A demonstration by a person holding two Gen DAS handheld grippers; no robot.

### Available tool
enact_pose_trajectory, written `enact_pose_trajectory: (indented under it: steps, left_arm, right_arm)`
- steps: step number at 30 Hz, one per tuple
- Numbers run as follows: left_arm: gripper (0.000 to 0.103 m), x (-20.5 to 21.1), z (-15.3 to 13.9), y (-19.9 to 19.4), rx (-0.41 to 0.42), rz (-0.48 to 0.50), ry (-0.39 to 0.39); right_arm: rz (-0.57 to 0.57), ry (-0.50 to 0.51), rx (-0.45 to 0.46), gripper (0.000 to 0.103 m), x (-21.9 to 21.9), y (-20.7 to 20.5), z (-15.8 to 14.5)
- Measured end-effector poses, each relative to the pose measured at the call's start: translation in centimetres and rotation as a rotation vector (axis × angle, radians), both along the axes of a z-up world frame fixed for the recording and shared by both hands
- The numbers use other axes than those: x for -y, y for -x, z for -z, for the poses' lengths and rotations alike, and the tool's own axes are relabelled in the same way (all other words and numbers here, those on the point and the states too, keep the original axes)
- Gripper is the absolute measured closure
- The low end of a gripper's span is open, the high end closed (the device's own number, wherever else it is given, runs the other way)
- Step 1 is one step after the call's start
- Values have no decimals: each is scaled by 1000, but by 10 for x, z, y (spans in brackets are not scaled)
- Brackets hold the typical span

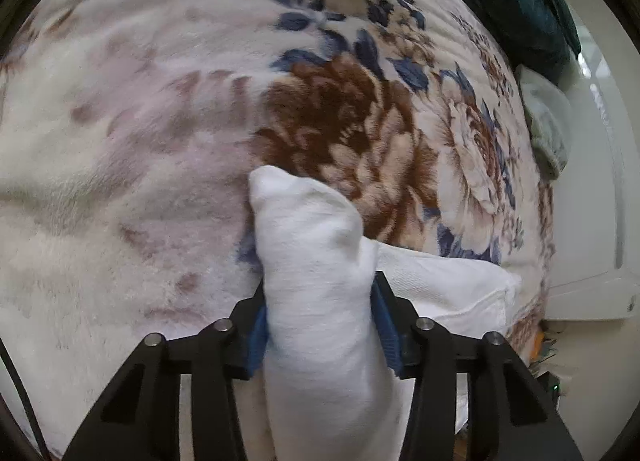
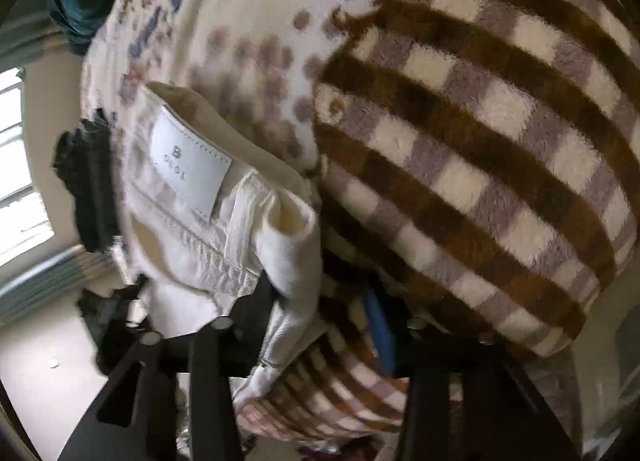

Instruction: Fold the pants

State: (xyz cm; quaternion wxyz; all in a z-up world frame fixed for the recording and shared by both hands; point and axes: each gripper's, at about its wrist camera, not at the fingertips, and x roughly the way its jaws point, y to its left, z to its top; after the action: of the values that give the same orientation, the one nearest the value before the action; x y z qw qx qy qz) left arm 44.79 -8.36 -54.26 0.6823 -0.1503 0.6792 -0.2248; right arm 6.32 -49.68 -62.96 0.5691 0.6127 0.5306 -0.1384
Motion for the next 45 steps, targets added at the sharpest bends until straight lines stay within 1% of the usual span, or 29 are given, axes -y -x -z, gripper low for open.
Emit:
enact_pose_trajectory:
  steps: [1,2,4,5,6,7,9,10,11,12,14,15,17,20,24,26,29,31,32,33,34,36,37,38,39,40,41,43,45]
  left_arm:
    - [56,-9,1,0,-24,-37,32]
    - [55,-15,1,1,-47,-68,61]
    - [38,-28,2,7,-99,-137,115]
    - [37,-36,1,12,-127,-183,143]
    - [36,-41,1,18,-149,-217,182]
    - [31,-46,2,25,-170,-247,215]
    - [29,-54,3,42,-197,-284,265]
    - [25,-56,4,47,-204,-293,277]
    - [23,-57,7,54,-216,-301,285]
    - [23,-56,12,60,-233,-303,301]
    - [23,-51,18,66,-252,-305,289]
    - [23,-46,20,67,-253,-290,285]
    - [23,-37,20,68,-234,-247,247]
    - [23,-22,21,66,-213,-181,192]
    - [22,-14,19,63,-205,-138,171]
    - [22,-15,19,62,-210,-138,179]
    - [22,-19,18,63,-213,-142,186]
    - [22,-26,18,66,-210,-134,183]
    - [22,-24,18,67,-209,-128,177]
    - [22,-23,18,67,-210,-123,172]
    - [22,-20,18,67,-211,-118,165]
    - [22,-17,17,67,-206,-107,149]
    - [22,-14,17,66,-204,-104,143]
    - [22,-13,17,66,-204,-102,138]
    - [22,-12,17,65,-202,-101,137]
    - [22,-12,17,65,-200,-104,137]
    - [22,-13,16,65,-198,-111,142]
    - [22,-15,14,65,-193,-122,154]
    - [22,-17,8,66,-183,-137,172]
  right_arm:
    - [-8,6,13,39,-2,2,-5]
    - [-17,6,23,34,-3,5,-9]
    - [-34,-36,52,34,-13,13,-11]
    - [-42,-65,62,33,-20,19,-11]
    - [-48,-108,84,33,-30,19,-4]
    - [-54,-148,99,33,-42,17,3]
    - [-59,-203,129,31,-60,11,18]
    - [-46,-214,140,28,-70,7,25]
    - [-21,-223,160,20,-75,4,30]
    - [14,-230,194,14,-78,-1,34]
    - [102,-251,265,14,-80,-8,38]
    - [134,-262,290,13,-81,-9,37]
    - [167,-268,320,13,-84,-9,35]
    - [178,-278,367,13,-90,-5,31]
    - [216,-321,399,13,-93,-4,28]
    - [202,-316,401,13,-91,-5,24]
    - [161,-282,390,13,-93,-11,15]
    - [87,-216,388,13,-96,-24,0]
    - [54,-184,370,14,-98,-28,-3]
    - [12,-140,321,15,-100,-32,-5]
    - [16,-109,281,15,-100,-34,-1]
    - [39,-96,190,18,-96,-37,18]
    - [59,-113,183,18,-96,-41,27]
    - [63,-121,170,15,-99,-45,32]
    - [59,-122,159,11,-102,-51,32]
    - [47,-124,163,11,-106,-58,26]
    - [42,-135,190,11,-109,-61,20]
    - [72,-181,312,11,-115,-61,5]
    - [126,-239,409,12,-114,-53,1]
